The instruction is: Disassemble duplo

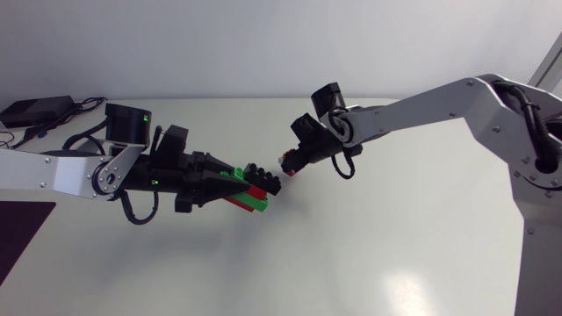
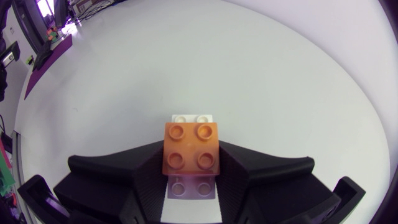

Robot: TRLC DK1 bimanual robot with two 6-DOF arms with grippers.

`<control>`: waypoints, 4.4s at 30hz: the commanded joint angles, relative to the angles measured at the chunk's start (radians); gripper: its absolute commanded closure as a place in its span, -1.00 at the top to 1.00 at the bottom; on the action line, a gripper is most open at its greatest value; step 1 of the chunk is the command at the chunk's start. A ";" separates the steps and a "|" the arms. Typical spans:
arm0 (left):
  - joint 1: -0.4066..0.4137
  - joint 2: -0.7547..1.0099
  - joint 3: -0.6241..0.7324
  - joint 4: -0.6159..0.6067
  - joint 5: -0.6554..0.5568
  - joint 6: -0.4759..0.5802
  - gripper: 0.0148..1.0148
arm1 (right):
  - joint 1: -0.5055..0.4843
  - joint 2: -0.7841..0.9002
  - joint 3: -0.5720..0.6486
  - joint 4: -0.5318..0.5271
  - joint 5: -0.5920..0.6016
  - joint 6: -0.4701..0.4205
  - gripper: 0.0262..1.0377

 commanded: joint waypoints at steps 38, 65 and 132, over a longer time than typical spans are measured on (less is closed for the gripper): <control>-0.016 0.022 0.022 -0.010 -0.017 0.019 -0.98 | -0.095 -0.072 -0.012 -0.020 -0.400 -0.103 0.83; -0.037 0.022 0.020 -0.024 -0.019 0.029 -0.98 | -0.148 -0.113 -0.003 -0.473 -0.929 -0.655 0.83; -0.062 0.019 0.016 -0.041 -0.068 0.071 -0.98 | -0.026 -0.078 0.060 -0.769 -0.859 -0.879 0.82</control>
